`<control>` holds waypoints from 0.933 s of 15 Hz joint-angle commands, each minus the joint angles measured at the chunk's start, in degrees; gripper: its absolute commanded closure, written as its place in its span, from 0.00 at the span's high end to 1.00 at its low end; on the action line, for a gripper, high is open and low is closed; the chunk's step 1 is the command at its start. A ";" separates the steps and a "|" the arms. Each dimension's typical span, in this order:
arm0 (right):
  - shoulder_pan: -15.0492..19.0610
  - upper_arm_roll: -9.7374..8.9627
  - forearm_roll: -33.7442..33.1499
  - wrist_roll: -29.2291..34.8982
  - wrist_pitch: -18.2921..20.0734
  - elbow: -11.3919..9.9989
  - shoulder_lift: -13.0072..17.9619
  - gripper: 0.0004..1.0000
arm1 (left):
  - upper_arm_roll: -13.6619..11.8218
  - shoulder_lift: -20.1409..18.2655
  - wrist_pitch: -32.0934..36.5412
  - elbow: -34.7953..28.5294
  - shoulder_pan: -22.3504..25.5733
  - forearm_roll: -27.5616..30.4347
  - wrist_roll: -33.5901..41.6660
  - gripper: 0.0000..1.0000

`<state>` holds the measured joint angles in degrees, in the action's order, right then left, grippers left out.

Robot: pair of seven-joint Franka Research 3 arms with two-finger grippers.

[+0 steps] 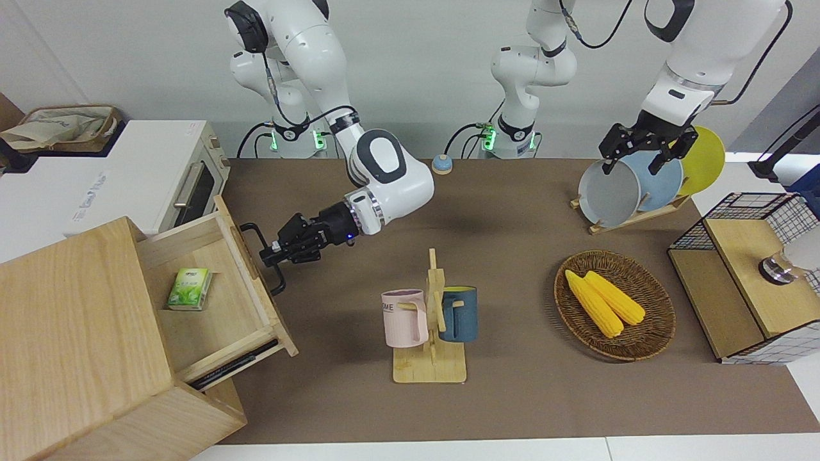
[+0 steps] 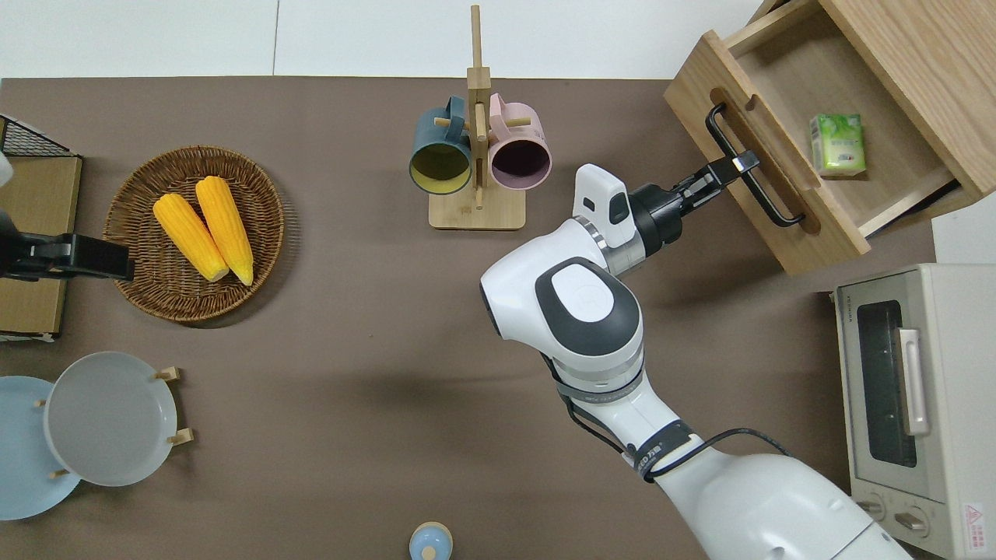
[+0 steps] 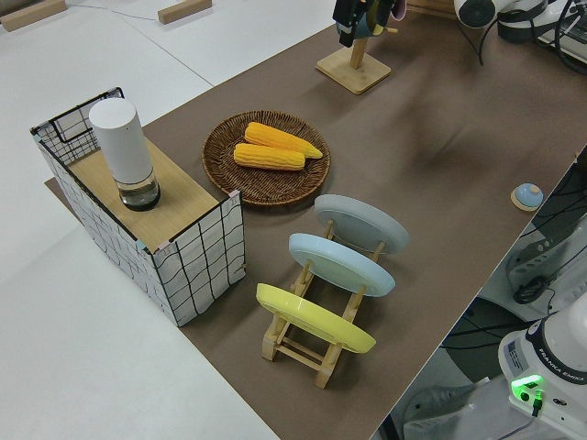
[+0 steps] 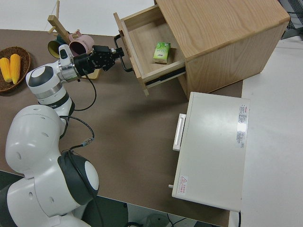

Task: Slide drawer open with right arm
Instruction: 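Pull the drawer handle toward the robot with the right gripper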

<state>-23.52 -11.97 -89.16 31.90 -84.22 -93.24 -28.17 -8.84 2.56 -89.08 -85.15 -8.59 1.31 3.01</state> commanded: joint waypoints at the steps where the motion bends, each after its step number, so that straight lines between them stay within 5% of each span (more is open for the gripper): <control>1: -1.70 -0.33 1.71 -0.70 0.11 0.25 -0.04 0.01 | -0.92 0.69 -0.04 1.12 -0.99 -0.78 0.33 1.00; 9: -3.54 -0.33 1.36 -0.96 1.86 0.42 -0.39 0.01 | -0.92 0.69 -0.04 1.12 -0.99 -0.87 0.33 1.00; 14: -5.22 -0.33 1.71 -2.72 4.76 2.71 -1.27 0.01 | -0.92 0.69 -0.04 1.12 -0.99 -0.78 0.33 1.00</control>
<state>-27.09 -12.14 -87.96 31.93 -81.41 -93.09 -28.35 -8.84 2.56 -89.08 -85.15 -8.59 1.31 3.01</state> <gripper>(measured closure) 0.828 0.004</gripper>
